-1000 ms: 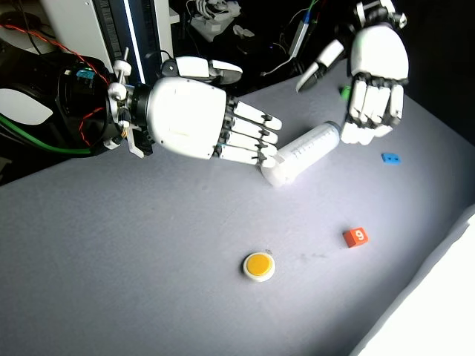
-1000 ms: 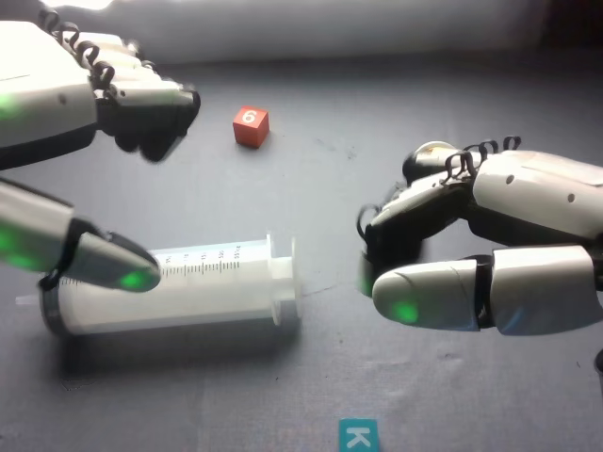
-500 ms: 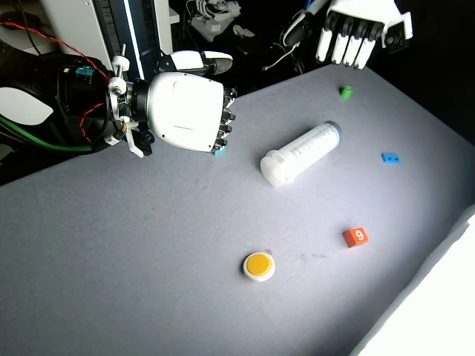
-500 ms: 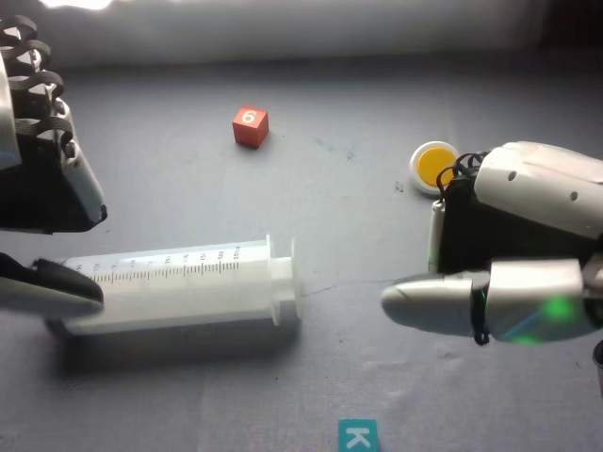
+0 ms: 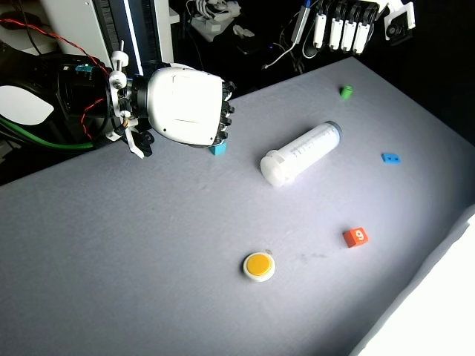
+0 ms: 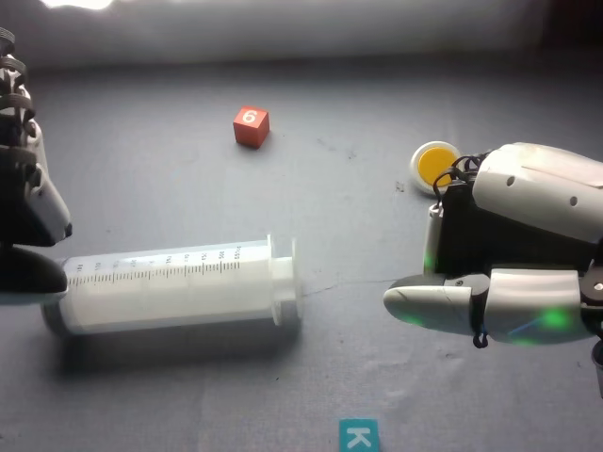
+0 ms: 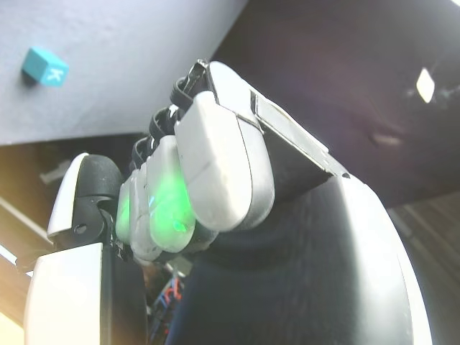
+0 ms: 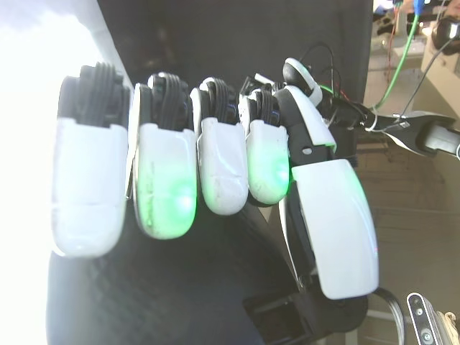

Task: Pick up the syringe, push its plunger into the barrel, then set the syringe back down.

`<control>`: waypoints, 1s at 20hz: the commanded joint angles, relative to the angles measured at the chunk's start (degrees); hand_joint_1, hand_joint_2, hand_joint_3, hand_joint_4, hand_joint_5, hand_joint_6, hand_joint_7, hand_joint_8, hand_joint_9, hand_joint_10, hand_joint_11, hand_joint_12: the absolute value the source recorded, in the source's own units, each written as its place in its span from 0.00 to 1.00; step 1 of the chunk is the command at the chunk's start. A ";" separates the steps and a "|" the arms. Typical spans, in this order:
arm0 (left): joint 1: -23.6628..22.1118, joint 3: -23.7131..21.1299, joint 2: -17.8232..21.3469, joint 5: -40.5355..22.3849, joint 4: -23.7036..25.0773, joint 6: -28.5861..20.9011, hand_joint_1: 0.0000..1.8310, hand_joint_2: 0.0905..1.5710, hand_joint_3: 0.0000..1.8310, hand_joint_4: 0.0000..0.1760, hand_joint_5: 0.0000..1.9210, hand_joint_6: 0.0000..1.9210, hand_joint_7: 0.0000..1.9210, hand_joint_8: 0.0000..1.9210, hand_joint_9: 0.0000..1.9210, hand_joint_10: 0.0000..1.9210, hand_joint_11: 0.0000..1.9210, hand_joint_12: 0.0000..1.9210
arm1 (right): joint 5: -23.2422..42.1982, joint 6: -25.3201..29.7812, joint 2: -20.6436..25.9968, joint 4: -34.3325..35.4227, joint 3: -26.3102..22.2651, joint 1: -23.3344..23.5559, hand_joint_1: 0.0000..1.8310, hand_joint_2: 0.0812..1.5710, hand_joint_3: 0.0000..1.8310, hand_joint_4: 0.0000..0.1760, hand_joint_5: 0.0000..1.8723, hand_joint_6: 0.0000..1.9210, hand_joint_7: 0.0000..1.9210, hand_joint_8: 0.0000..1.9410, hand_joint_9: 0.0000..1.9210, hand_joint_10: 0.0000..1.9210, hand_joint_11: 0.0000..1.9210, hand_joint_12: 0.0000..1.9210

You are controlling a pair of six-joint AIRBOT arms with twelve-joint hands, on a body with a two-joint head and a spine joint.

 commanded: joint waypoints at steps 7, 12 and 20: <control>0.14 0.62 0.05 -9.47 -6.56 0.34 0.64 0.83 0.02 0.94 0.83 1.00 0.89 1.00 0.91 1.00 0.88 1.00 | 11.31 -3.17 0.25 0.14 -0.17 -0.21 0.53 0.94 0.02 0.90 0.91 1.00 0.93 1.00 0.96 1.00 1.00 1.00; 0.01 -1.72 0.03 -8.65 -8.37 1.52 0.67 0.82 0.01 1.00 0.83 1.00 0.89 1.00 0.91 1.00 0.88 1.00 | 9.89 -3.16 0.26 0.28 -0.15 0.02 0.54 0.93 0.01 0.89 0.90 1.00 0.92 1.00 0.95 1.00 1.00 1.00; -0.51 -2.63 -0.22 -7.95 -7.61 1.51 0.66 0.82 0.02 1.00 0.83 1.00 0.89 1.00 0.91 1.00 0.88 1.00 | 8.26 -2.14 -0.11 1.98 -0.17 0.79 0.53 0.95 0.01 0.99 0.89 1.00 0.92 1.00 0.95 1.00 1.00 1.00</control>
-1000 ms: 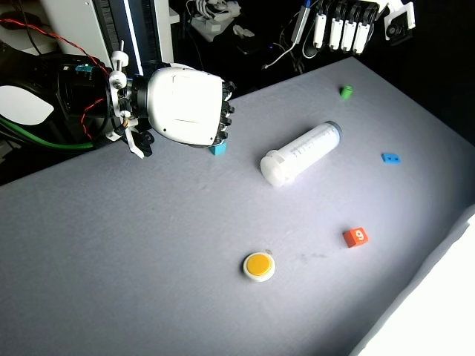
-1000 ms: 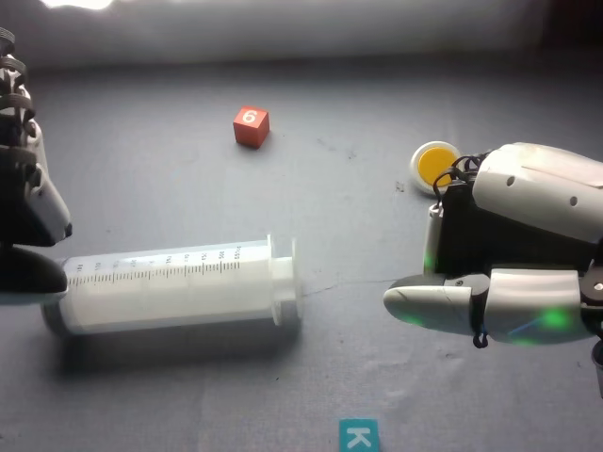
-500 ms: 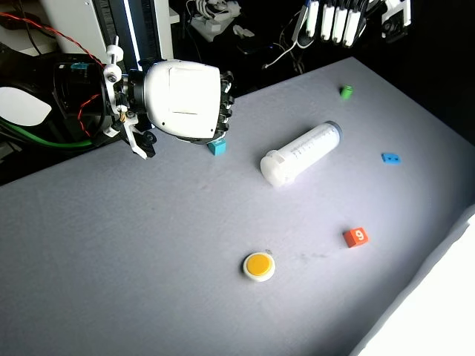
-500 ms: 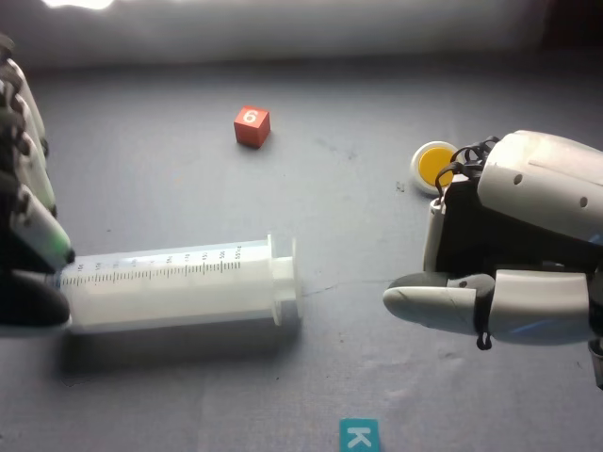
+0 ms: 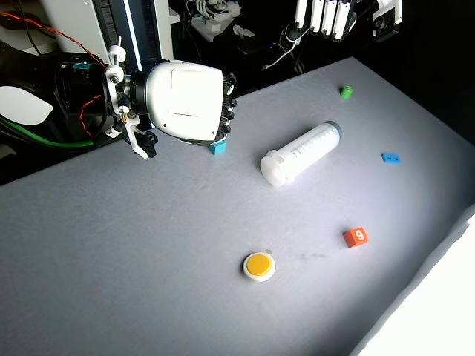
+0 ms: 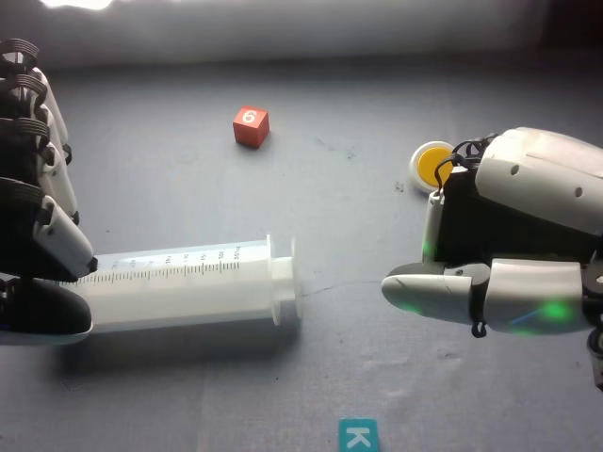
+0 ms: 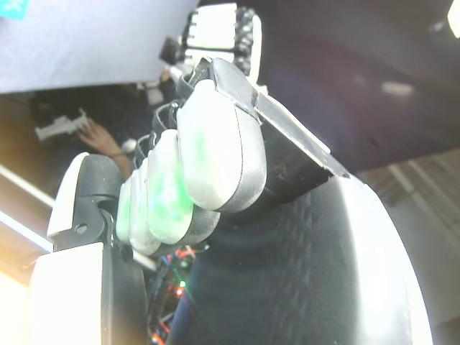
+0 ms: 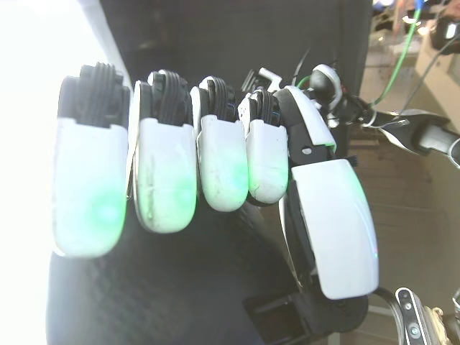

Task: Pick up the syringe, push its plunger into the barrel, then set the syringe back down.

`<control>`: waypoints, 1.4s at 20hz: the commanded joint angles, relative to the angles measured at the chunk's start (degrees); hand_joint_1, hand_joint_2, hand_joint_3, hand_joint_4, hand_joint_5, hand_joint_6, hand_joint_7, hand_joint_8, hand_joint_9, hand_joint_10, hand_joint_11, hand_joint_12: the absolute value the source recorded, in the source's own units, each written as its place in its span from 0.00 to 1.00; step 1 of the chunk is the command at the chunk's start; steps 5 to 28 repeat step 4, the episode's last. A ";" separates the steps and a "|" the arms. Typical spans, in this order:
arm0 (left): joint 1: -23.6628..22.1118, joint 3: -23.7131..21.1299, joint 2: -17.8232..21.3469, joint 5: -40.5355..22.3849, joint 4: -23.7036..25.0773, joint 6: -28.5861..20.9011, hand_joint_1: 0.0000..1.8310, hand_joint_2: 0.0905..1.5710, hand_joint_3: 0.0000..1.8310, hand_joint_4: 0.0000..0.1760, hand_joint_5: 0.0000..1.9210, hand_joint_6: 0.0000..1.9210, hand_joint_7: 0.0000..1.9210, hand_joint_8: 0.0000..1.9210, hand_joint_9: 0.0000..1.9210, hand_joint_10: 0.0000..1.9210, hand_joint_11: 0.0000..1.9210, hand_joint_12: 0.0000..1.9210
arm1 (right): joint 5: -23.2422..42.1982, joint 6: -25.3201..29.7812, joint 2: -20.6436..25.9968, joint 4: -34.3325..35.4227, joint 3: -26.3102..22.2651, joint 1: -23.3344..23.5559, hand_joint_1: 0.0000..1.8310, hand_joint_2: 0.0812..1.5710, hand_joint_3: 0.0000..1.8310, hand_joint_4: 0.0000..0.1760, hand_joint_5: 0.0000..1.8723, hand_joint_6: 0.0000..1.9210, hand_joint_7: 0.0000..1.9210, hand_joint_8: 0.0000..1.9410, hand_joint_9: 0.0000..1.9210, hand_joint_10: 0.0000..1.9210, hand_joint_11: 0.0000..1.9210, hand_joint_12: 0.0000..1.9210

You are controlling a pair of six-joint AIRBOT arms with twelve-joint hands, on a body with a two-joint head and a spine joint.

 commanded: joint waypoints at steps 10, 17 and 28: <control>-1.21 -0.27 -0.30 -2.95 -4.56 0.21 0.64 0.83 0.03 1.00 0.84 1.00 0.90 1.00 0.92 1.00 0.88 1.00 | 6.25 3.06 -0.32 0.74 -0.17 1.04 0.54 0.95 0.01 0.98 0.89 1.00 0.91 1.00 0.95 1.00 1.00 1.00; -1.21 -0.27 -0.30 -2.95 -4.56 0.21 0.64 0.83 0.03 1.00 0.84 1.00 0.90 1.00 0.92 1.00 0.88 1.00 | 6.25 3.06 -0.32 0.74 -0.17 1.04 0.54 0.95 0.01 0.98 0.89 1.00 0.91 1.00 0.95 1.00 1.00 1.00; -1.21 -0.27 -0.30 -2.95 -4.56 0.21 0.64 0.83 0.03 1.00 0.84 1.00 0.90 1.00 0.92 1.00 0.88 1.00 | 6.25 3.06 -0.32 0.74 -0.17 1.04 0.54 0.95 0.01 0.98 0.89 1.00 0.91 1.00 0.95 1.00 1.00 1.00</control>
